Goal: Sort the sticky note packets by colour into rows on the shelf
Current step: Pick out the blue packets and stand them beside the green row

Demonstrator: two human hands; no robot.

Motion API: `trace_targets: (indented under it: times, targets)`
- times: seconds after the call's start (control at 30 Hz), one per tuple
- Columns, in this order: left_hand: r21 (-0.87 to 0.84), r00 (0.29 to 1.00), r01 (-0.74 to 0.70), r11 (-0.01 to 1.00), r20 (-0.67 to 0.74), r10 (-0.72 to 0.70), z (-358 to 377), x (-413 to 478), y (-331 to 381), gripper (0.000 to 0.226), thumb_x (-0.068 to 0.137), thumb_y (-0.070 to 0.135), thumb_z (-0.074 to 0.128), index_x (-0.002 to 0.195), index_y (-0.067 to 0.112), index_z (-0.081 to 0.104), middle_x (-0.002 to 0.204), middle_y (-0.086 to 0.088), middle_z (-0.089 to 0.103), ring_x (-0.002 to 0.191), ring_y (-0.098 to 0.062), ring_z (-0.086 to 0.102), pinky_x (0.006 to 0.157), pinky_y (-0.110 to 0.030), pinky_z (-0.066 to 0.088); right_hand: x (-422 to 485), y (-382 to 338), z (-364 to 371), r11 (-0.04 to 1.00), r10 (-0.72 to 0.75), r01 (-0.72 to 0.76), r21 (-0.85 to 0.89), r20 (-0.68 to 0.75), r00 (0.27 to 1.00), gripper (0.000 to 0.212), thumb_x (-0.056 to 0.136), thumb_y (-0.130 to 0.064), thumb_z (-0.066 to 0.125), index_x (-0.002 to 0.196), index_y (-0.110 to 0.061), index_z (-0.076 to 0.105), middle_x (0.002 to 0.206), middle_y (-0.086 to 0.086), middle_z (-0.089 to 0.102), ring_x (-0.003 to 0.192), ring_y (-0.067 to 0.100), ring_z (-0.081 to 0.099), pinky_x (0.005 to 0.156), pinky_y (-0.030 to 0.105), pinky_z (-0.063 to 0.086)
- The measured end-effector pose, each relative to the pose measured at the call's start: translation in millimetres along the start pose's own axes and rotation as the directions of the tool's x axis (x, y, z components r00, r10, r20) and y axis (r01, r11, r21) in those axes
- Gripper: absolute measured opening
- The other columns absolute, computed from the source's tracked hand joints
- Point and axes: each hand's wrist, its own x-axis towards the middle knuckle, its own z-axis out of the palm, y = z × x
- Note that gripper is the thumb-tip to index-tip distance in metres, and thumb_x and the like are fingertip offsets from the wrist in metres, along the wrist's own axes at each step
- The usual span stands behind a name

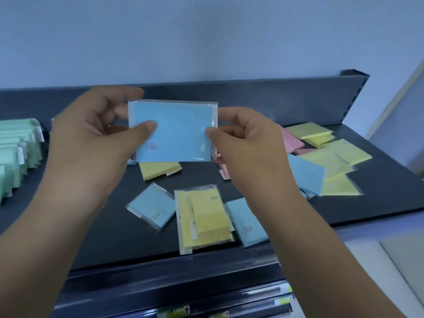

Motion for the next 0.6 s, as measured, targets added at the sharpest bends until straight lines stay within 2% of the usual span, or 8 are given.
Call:
trace_targets:
  times: [0.1, 0.27, 0.43, 0.5, 0.6]
  targets:
    - [-0.004, 0.996, 0.055, 0.999, -0.069, -0.055, 0, 2, -1, 0.039, 0.087, 0.009, 0.077, 0.121, 0.024, 0.066, 0.088, 0.005, 0.077, 0.073, -0.018, 0.068, 0.058, -0.026, 0.053, 14, 3, 2, 1.0, 0.021, -0.021, -0.001, 0.027, 0.999, 0.014, 0.091, -0.011, 0.072, 0.093, -0.025, 0.074, 0.08, -0.004, 0.078, 0.073, 0.018, 0.074, 0.077, 0.049, 0.063]
    - [-0.085, 0.937, 0.217, 0.973, -0.261, -0.232, -20, -2, -21, 0.02, 0.085, 0.007, 0.078, 0.099, 0.02, 0.07, 0.082, 0.001, 0.075, 0.075, -0.022, 0.072, 0.057, -0.031, 0.054, 30, 15, 27, 0.996, 0.005, 0.007, -0.094, 0.128, 0.992, 0.017, 0.087, -0.012, 0.075, 0.081, -0.027, 0.072, 0.072, -0.01, 0.075, 0.071, 0.016, 0.073, 0.076, 0.049, 0.063]
    - [-0.069, 0.879, 0.266, 0.962, -0.392, -0.271, -55, -10, -37, 0.018, 0.084, 0.011, 0.08, 0.091, 0.027, 0.076, 0.08, 0.012, 0.07, 0.065, -0.007, 0.064, 0.055, -0.023, 0.051, 31, 20, 73, 0.974, 0.017, 0.028, -0.224, 0.194, 0.981, 0.007, 0.086, -0.019, 0.073, 0.083, -0.025, 0.074, 0.079, -0.01, 0.076, 0.078, 0.014, 0.074, 0.079, 0.047, 0.061]
    - [-0.022, 0.871, 0.277, 0.961, -0.417, -0.261, -74, -10, -45, 0.018, 0.084, 0.014, 0.08, 0.093, 0.029, 0.077, 0.082, 0.014, 0.069, 0.069, -0.006, 0.064, 0.06, -0.029, 0.056, 28, 16, 94, 0.957, 0.016, 0.051, -0.284, 0.228, 0.974, 0.004, 0.088, -0.021, 0.071, 0.084, -0.02, 0.073, 0.078, -0.004, 0.075, 0.075, 0.019, 0.073, 0.077, 0.048, 0.061]
    - [0.059, 0.865, 0.303, 0.951, -0.436, -0.249, -101, -6, -54, 0.018, 0.086, 0.016, 0.077, 0.097, 0.03, 0.077, 0.09, 0.013, 0.072, 0.085, -0.014, 0.069, 0.083, -0.044, 0.061, 24, 8, 124, 0.933, 0.024, 0.081, -0.351, 0.284, 0.958, 0.016, 0.09, -0.024, 0.067, 0.093, -0.009, 0.071, 0.079, 0.006, 0.073, 0.068, 0.023, 0.069, 0.068, 0.043, 0.06]
